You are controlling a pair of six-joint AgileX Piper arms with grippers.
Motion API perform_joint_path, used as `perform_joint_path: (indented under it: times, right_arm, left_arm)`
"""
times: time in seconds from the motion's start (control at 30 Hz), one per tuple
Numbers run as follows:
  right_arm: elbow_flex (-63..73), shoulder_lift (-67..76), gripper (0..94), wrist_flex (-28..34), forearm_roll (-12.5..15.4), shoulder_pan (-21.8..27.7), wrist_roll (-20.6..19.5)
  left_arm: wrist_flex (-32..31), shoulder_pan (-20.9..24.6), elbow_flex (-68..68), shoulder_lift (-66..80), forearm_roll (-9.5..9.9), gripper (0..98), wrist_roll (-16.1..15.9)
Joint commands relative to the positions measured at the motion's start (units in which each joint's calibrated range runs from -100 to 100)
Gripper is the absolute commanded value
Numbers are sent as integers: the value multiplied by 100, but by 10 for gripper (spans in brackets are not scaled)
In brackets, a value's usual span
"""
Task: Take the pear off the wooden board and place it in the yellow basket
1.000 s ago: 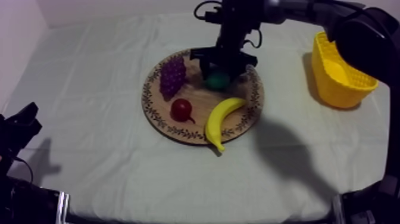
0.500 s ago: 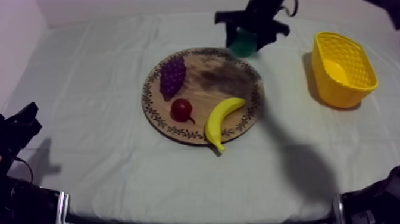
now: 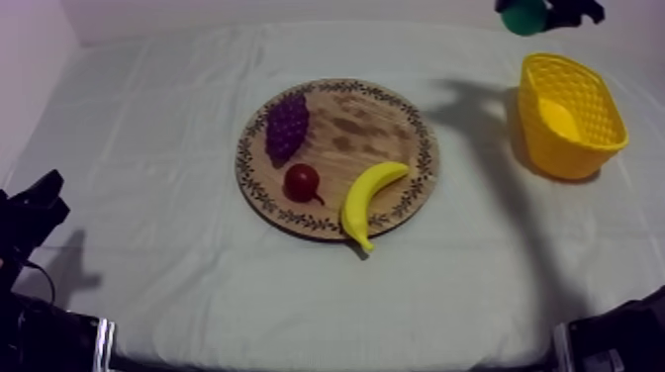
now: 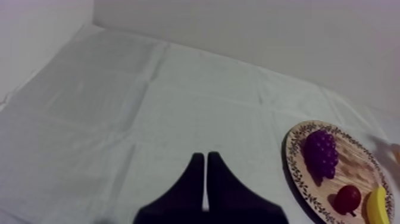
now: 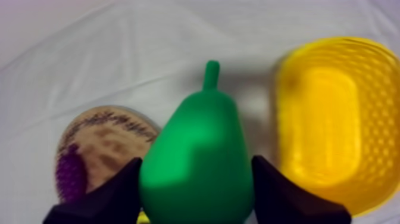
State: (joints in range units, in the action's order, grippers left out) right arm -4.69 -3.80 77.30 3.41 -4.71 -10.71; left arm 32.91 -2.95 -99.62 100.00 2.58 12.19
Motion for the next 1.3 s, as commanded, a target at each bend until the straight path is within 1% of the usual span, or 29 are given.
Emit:
perform_joint_path:
  times: [0.0,0.17,0.37,0.43,0.53,0.6,0.67,0.77,0.87,0.97,1.07,1.27]
  right_arm:
    - [-307,12,475,-138,-4,380,62]
    - [-768,-99,485,-464,-95,795,149]
    - [-988,-492,513,-716,-227,1120,153]
    - [-1060,-601,558,-803,-257,1184,156]
    - [-1164,-682,678,-886,-270,1247,196]
    - [-1217,-661,738,-894,-262,1274,244]
    - [-1287,-541,762,-902,-257,1290,284]
    - [-1446,-119,757,-922,-256,1305,341]
    - [-1622,579,706,-932,-255,1295,391]
    - [-1830,1458,601,-946,-283,1256,424]
    - [-2162,2462,471,-1092,-376,1168,417]
    - [-3302,4472,206,-1851,-544,929,418]
  left_arm:
    - [-1,2,-5,0,-2,1,-1]
    - [-1,2,-5,0,-2,1,-1]
    - [-1,2,-5,0,-2,1,-1]
    - [-1,2,-5,0,-2,1,-1]
    - [-1,2,-5,0,-2,1,-1]
    - [-1,2,-5,0,-2,1,-1]
    - [-1,2,-5,0,-2,1,-1]
    - [-1,2,-5,0,-2,1,-1]
    - [-1,2,-5,0,-2,1,-1]
    - [-1,2,-5,0,-2,1,-1]
    - [-1,2,-5,0,-2,1,-1]
    - [-1,2,-5,0,-2,1,-1]
